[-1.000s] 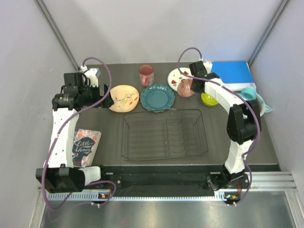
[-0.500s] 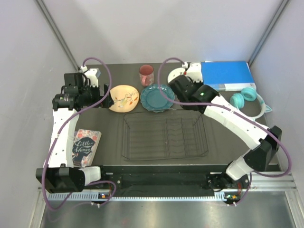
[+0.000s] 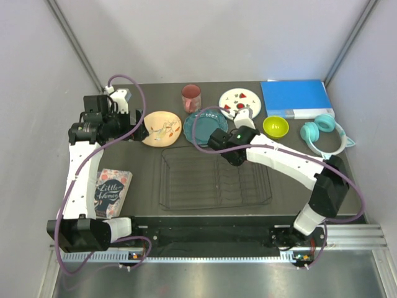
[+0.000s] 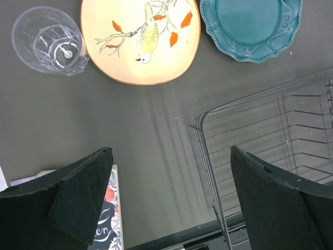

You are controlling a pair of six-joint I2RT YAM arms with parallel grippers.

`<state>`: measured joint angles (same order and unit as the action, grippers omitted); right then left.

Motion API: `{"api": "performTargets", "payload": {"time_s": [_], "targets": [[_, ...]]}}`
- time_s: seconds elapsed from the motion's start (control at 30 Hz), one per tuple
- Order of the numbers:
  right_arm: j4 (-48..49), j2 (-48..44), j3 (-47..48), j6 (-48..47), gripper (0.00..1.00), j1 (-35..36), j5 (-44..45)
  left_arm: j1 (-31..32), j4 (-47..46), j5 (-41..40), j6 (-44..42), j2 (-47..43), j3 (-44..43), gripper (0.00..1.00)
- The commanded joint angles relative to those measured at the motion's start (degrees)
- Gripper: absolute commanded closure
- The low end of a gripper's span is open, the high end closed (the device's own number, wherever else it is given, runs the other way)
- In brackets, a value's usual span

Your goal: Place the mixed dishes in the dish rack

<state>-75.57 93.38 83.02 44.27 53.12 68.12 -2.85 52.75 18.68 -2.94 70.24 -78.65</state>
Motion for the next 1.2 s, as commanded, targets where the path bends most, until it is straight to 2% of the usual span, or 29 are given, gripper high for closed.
{"api": "performTargets", "payload": {"time_s": [0.0,0.2,0.57,0.63,0.7,0.73,0.9,0.93,1.0,1.03,1.17], "targets": [[-6.08,-1.10,-3.30,2.05,1.00,2.25,-1.14,0.04,-1.77,1.45,0.04,-0.63,-1.86,0.01],[-6.17,1.62,-9.02,2.49,1.00,4.53,-2.64,0.13,-1.34,1.36,-0.40,-0.45,-2.30,0.01],[-5.82,10.41,-9.19,4.86,1.00,4.89,-2.72,0.04,-1.34,1.19,-0.75,-1.33,-1.42,0.01],[-5.64,11.20,-9.81,5.91,0.97,4.80,-3.78,0.04,-1.34,1.01,-0.93,-1.51,-1.50,0.01],[-5.55,11.73,-10.60,7.14,0.85,4.80,-3.61,0.04,-1.34,0.92,-1.10,-1.51,-1.59,0.01],[-5.47,11.91,-10.86,7.41,0.75,4.80,-3.69,0.13,-1.42,1.01,-1.10,-1.42,-1.59,0.01],[-5.20,11.29,-9.73,7.76,0.47,4.53,-3.08,0.04,-1.60,1.45,-0.84,-1.42,-1.24,0.01],[-5.11,10.86,-9.29,7.50,0.38,4.62,-2.82,0.04,-1.69,1.54,-0.84,-1.51,-1.15,0.01],[-5.29,10.07,-7.19,6.45,0.32,4.44,-2.82,0.04,-1.78,1.63,-0.66,-1.51,-0.98,0.01],[-5.29,8.58,-6.30,6.18,0.23,4.45,-3.08,0.04,-1.78,1.80,-0.66,-1.59,-0.98,0.01],[-5.11,2.52,-0.42,4.25,0.19,3.74,-5.18,0.13,-1.78,1.98,-0.66,-1.77,-0.80,0.01]]}}
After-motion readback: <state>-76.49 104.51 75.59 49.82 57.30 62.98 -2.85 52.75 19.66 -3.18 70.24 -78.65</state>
